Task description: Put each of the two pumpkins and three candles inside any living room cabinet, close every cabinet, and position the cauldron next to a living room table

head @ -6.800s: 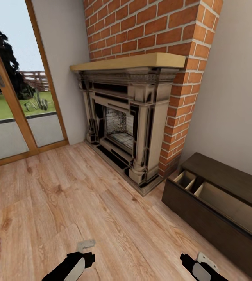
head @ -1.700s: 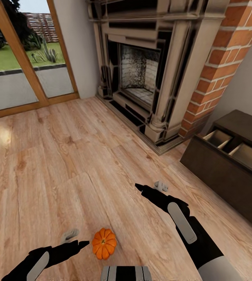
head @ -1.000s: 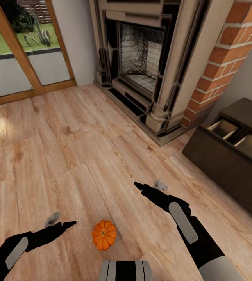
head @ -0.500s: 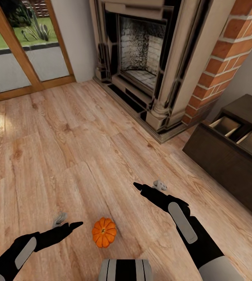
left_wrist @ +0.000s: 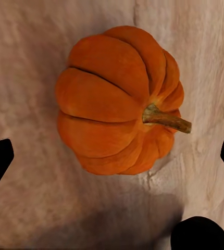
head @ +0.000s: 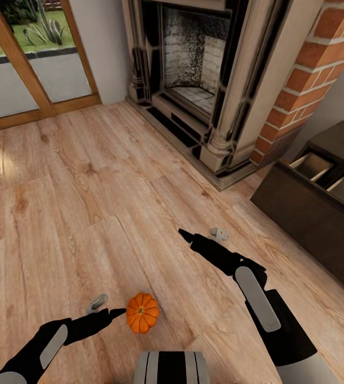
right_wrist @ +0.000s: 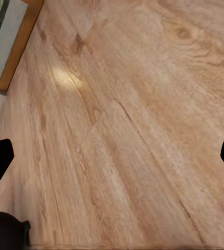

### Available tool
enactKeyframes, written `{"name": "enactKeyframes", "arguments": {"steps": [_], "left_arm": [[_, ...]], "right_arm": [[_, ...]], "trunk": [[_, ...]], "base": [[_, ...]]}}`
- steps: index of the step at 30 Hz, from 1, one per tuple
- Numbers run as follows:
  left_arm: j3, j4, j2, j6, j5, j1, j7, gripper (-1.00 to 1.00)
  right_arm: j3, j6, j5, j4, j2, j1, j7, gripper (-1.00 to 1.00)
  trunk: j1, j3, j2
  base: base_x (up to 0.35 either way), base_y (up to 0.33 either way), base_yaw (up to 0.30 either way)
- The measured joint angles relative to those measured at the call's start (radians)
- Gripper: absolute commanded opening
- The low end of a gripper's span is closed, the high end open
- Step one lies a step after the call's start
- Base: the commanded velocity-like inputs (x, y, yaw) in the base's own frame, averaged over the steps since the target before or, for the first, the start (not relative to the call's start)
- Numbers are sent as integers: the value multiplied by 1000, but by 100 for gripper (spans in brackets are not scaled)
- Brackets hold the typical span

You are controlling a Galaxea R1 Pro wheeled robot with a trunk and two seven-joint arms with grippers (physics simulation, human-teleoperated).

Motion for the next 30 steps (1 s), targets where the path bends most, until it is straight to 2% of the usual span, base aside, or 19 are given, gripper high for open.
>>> {"name": "enactKeyframes", "arguments": {"steps": [9, 30], "left_arm": [[3, -12, 0, -1, -3, 0, 5, 100], [8, -21, 5, 0, -2, -2, 5, 100]], "right_arm": [[2, 22, -3, -12, 0, 0, 28, 100], [4, 20, -1, -7, 4, 0, 29, 100]], "trunk": [[4, -35, -2], [4, -35, -2]], "base": [[0, 0, 0], [0, -34, 0]]}}
